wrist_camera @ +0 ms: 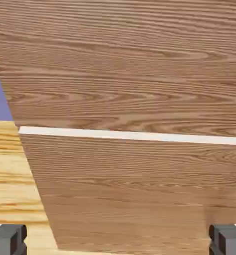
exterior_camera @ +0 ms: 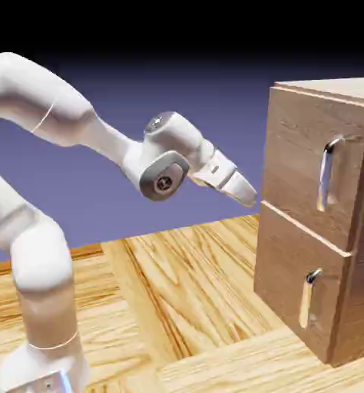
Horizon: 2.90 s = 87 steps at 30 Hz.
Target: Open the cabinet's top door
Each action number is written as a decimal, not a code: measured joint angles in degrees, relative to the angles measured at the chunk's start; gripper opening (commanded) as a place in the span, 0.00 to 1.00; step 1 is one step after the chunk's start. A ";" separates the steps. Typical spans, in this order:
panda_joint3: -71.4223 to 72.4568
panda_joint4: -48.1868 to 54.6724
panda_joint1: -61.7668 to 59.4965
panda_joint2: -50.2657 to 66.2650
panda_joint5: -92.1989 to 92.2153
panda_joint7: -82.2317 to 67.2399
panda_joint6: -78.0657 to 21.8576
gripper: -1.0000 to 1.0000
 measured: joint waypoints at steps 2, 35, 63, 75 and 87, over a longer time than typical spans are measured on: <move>-2.18 0.85 1.77 -1.07 -4.98 -2.23 -0.17 1.00; -38.17 14.94 30.93 -18.69 -87.23 -39.05 -2.91 1.00; -68.70 26.89 55.68 -33.64 -157.01 -70.29 -5.24 1.00; -70.15 28.33 60.43 -30.77 -157.93 -69.36 -12.78 0.00; -56.13 17.65 42.40 -16.27 -158.76 -49.14 -20.76 0.00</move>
